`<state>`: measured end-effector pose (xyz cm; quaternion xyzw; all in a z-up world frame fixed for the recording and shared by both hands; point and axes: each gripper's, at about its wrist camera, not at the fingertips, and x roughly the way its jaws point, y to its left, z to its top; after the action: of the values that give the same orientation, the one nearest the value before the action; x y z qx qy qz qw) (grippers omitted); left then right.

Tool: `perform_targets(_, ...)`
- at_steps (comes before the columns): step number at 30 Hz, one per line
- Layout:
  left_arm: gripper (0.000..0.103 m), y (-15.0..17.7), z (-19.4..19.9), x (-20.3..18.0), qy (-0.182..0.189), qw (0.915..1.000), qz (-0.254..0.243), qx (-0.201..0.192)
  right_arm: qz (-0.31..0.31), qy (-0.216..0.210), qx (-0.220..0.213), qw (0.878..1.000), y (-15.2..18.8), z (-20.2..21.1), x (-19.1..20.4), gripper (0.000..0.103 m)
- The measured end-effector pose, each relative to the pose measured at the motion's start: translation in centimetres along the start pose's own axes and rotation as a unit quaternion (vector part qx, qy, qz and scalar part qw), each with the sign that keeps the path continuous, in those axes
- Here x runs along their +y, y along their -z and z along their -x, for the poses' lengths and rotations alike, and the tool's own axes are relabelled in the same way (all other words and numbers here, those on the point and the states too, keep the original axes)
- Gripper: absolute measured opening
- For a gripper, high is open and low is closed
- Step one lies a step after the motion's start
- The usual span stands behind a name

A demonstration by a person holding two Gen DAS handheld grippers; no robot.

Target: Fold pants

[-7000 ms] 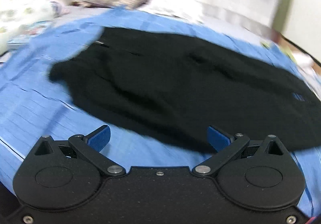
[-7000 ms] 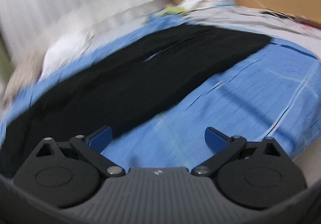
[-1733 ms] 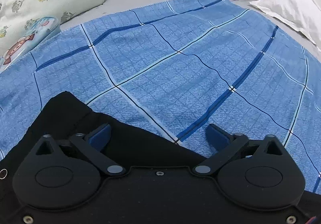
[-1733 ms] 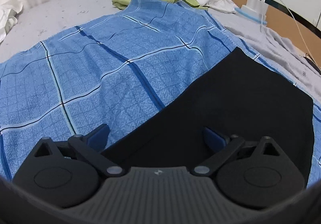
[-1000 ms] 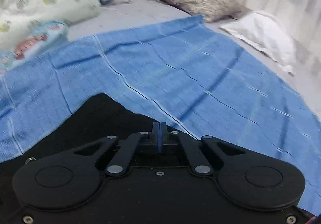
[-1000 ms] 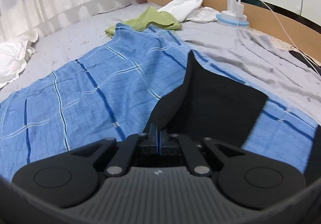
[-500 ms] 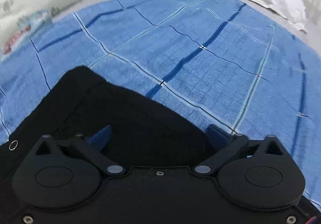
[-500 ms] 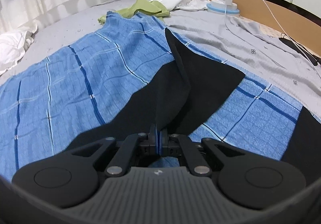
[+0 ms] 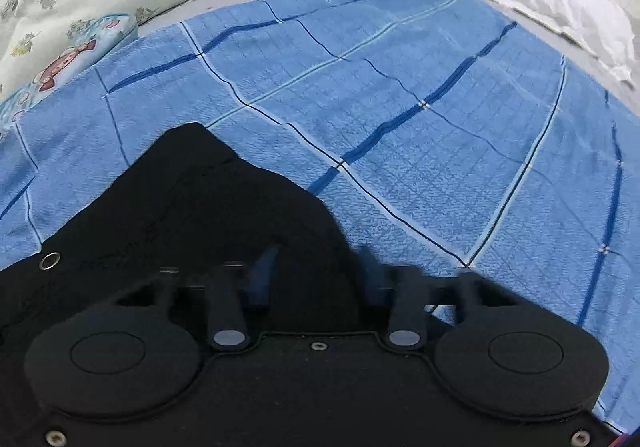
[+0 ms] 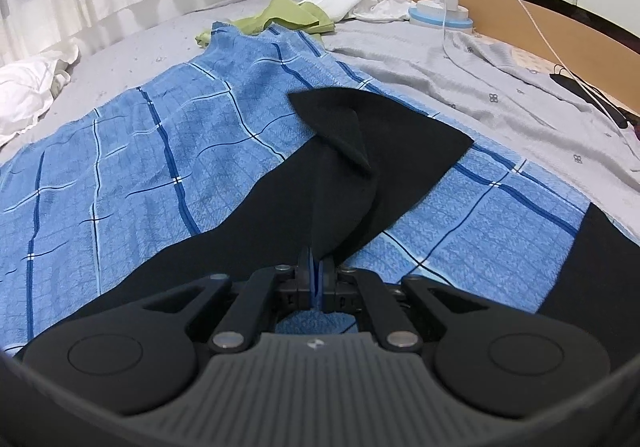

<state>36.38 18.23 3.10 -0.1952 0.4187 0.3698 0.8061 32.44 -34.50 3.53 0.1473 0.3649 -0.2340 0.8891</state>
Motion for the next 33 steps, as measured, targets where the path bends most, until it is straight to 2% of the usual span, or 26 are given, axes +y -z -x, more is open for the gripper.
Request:
perform_targets(1,0.011,0.0,0.4,0.6,0.017,0.9998,0.009,0.0,-0.002,-0.002,-0.001,1.0,0.0,0.3,-0.2,0.004)
perform_targets(2,0.008,0.0,0.8,1.1,0.03,0.9995,0.013,0.0,-0.004,-0.004,-0.002,1.0,0.0,0.6,-0.4,0.004)
perform_targets(8,0.006,0.8,4.7,5.4,0.11,0.9931,0.024,-0.03,-0.016,-0.021,-0.019,0.999,-0.1,3.7,-2.4,0.004)
perform_targets(11,0.006,2.4,7.9,9.4,0.152,0.9852,0.031,-0.072,-0.032,-0.035,-0.027,0.999,0.3,5.6,-4.6,0.004)
perform_targets(13,0.006,4.3,10.3,12.4,0.175,0.9771,0.032,-0.117,-0.042,-0.043,-0.032,0.998,1.2,7.1,-6.5,0.004)
perform_targets(15,0.006,6.6,12.5,15.2,0.182,0.9701,0.018,-0.159,-0.041,-0.038,-0.036,0.998,2.4,8.2,-8.3,0.002)
perform_targets(18,0.005,9.4,14.1,18.6,0.184,0.9654,0.005,-0.185,-0.036,-0.015,-0.034,0.999,4.4,9.2,-10.9,0.002)
perform_targets(21,0.002,11.8,14.6,20.9,0.182,0.9647,-0.002,-0.19,-0.041,-0.007,-0.028,0.999,6.1,10.0,-13.4,0.002)
perform_targets(25,0.002,14.0,14.4,22.4,0.173,0.9687,-0.016,-0.177,-0.044,-0.043,-0.023,0.998,7.0,10.8,-15.6,0.005)
perform_targets(28,0.002,14.5,13.8,23.0,0.17,0.9707,-0.015,-0.169,-0.006,-0.053,-0.034,0.998,6.7,11.2,-15.1,0.031)
perform_targets(29,0.003,14.7,13.6,23.2,0.171,0.9708,-0.017,-0.167,0.014,-0.048,-0.041,0.998,6.5,11.3,-14.5,0.047)
perform_targets(32,0.011,14.7,13.3,23.5,0.186,0.9691,-0.011,-0.162,0.069,-0.042,-0.061,0.995,5.9,11.0,-12.3,0.057)
perform_targets(33,0.02,14.5,13.3,23.5,0.188,0.9687,-0.006,-0.161,0.084,-0.04,-0.063,0.994,5.6,10.5,-11.5,0.064)
